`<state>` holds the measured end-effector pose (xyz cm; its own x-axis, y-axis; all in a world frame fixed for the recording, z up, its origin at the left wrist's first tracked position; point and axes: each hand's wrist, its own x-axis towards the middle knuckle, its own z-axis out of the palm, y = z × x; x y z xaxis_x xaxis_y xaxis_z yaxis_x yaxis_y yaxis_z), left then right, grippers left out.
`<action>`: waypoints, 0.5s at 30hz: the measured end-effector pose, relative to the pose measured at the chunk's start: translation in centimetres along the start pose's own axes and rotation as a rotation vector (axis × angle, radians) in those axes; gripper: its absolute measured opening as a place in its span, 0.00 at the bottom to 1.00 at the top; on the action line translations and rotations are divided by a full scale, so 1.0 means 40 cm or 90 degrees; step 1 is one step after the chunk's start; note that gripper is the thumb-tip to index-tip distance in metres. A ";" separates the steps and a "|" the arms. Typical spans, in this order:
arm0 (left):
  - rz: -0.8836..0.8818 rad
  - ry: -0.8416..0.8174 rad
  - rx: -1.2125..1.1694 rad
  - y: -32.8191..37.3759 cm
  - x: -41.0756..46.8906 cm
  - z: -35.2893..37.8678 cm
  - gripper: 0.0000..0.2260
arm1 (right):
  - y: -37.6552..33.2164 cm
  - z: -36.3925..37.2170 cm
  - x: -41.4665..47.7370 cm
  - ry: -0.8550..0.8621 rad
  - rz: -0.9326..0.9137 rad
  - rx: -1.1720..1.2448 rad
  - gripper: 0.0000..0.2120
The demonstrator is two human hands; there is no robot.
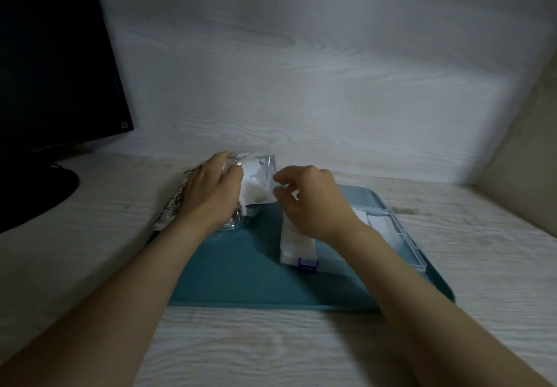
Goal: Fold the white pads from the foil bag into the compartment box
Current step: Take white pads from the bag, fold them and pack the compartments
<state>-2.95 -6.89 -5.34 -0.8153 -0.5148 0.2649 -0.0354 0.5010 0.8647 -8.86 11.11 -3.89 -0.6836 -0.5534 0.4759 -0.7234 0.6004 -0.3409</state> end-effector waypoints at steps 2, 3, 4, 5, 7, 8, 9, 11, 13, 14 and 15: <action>-0.011 -0.017 -0.015 0.002 0.001 -0.004 0.32 | -0.003 0.008 0.029 -0.007 0.017 0.003 0.12; -0.012 -0.022 -0.020 0.001 0.004 -0.007 0.32 | -0.003 0.016 0.042 -0.025 0.020 0.002 0.09; -0.012 -0.026 -0.027 0.001 0.007 -0.007 0.32 | -0.009 0.018 0.053 -0.047 0.023 -0.006 0.10; -0.014 -0.030 -0.033 -0.003 0.012 -0.007 0.30 | -0.015 0.023 0.066 -0.067 0.016 -0.011 0.14; -0.024 -0.034 -0.041 -0.010 0.020 -0.006 0.22 | -0.022 0.038 0.082 -0.100 0.024 0.010 0.06; -0.031 -0.027 -0.043 -0.014 0.024 -0.009 0.20 | -0.024 0.048 0.090 -0.110 0.018 0.023 0.05; -0.034 -0.018 -0.045 -0.018 0.027 -0.010 0.18 | -0.023 0.057 0.097 -0.119 0.022 0.041 0.12; -0.034 -0.003 -0.039 -0.023 0.029 -0.008 0.16 | -0.026 0.066 0.103 -0.151 0.031 0.051 0.26; -0.018 0.008 -0.024 -0.031 0.031 -0.002 0.15 | -0.027 0.071 0.108 -0.176 0.025 0.029 0.33; -0.010 0.010 -0.021 -0.032 0.030 0.001 0.15 | -0.026 0.073 0.110 -0.183 0.023 0.021 0.32; -0.009 0.010 -0.019 -0.033 0.032 0.003 0.16 | -0.030 0.073 0.109 -0.192 0.021 0.013 0.29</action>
<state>-4.00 -8.12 -6.21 -0.8052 -0.5333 0.2591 -0.0292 0.4721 0.8811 -11.26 6.30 -3.77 -0.7027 -0.6820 0.2025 -0.6997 0.6110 -0.3701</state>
